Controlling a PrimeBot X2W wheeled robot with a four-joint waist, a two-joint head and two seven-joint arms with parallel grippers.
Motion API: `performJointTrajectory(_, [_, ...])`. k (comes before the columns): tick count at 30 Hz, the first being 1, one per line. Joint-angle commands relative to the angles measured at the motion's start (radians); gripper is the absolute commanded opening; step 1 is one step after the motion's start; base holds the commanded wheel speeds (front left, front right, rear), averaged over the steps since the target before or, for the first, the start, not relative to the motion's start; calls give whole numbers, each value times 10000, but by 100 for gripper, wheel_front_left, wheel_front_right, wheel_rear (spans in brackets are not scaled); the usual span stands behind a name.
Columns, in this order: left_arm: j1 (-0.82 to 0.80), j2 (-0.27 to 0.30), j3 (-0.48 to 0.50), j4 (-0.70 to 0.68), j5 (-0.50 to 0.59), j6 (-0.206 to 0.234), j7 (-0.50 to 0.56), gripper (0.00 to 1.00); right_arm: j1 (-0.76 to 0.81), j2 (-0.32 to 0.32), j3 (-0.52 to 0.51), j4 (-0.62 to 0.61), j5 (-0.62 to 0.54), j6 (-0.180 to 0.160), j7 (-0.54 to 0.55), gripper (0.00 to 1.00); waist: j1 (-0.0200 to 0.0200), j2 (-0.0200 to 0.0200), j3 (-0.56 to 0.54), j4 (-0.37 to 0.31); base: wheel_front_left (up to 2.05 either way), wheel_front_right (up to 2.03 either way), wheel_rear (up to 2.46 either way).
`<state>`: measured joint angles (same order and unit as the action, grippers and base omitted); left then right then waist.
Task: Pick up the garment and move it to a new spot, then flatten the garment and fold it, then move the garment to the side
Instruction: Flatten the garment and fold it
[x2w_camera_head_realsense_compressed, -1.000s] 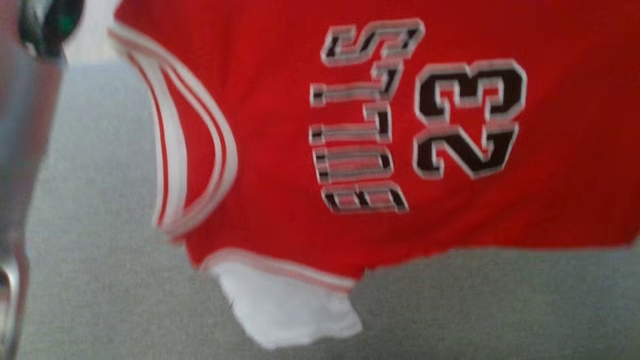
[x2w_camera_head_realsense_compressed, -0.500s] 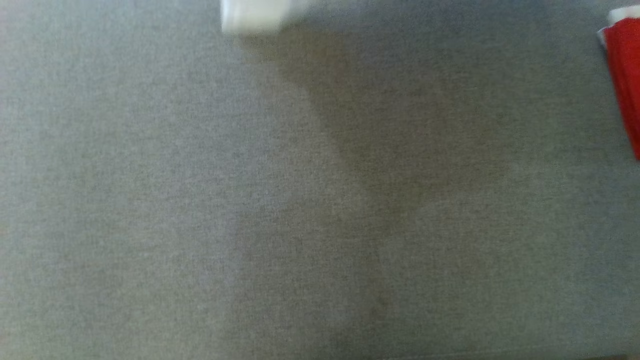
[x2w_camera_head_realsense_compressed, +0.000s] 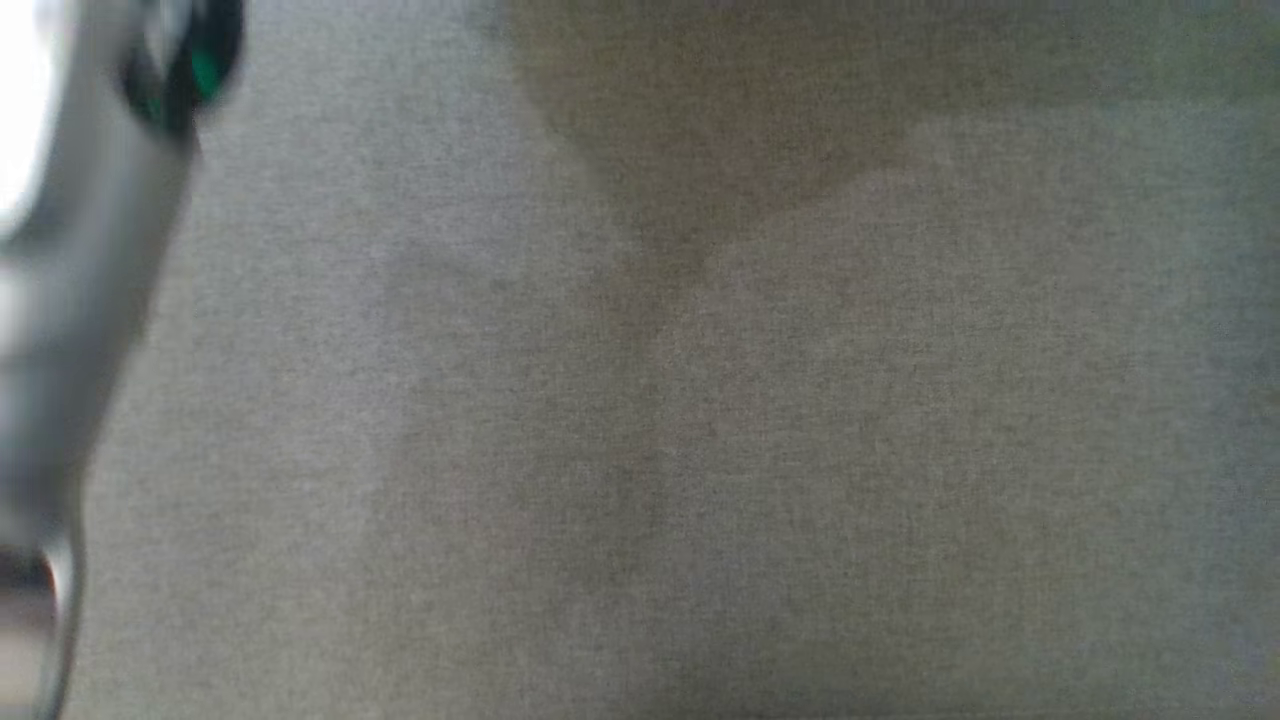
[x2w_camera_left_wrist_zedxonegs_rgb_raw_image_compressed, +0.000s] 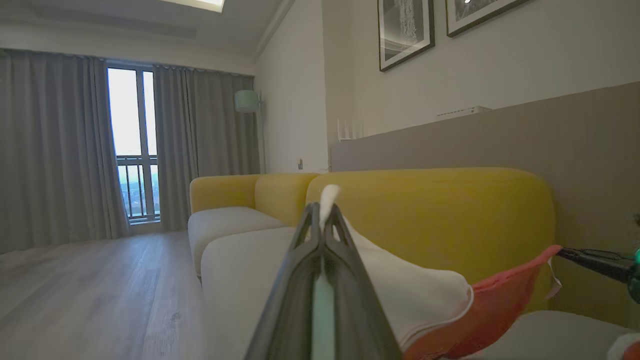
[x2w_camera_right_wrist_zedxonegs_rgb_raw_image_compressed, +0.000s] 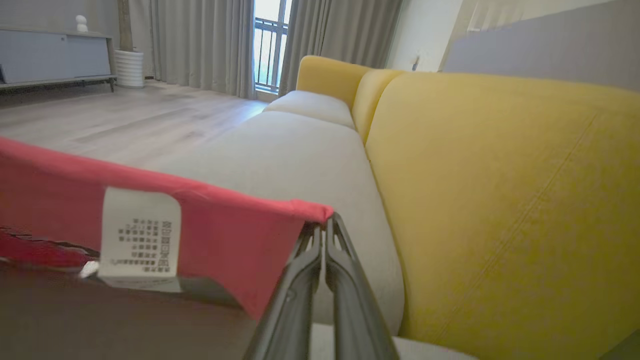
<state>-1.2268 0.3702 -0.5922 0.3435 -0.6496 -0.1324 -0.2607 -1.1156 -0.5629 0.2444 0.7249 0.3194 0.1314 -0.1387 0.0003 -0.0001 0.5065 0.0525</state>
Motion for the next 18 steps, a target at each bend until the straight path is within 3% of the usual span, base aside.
performJointTrajectory(1, [-107, 573, 365, -498, -71, 18, -9, 0, 321, -118, -15, -222, 132, -7, -131, 0, -3, 1, -221, 41, 0, 0, 0])
performJointTrajectory(11, [4959, 1729, 318, -2634, -28, 18, -10, 0, 4443, -333, 183, -951, 1386, -7, -498, 0, -3, 1, -1989, -117, 0, 0, 0])
performJointTrajectory(18, [8405, 1737, 421, -3294, -121, 220, -10, 0, 7370, -399, -253, -2252, 1895, -7, -207, 0, -3, 1, -3209, -321, 0, 0, 0])
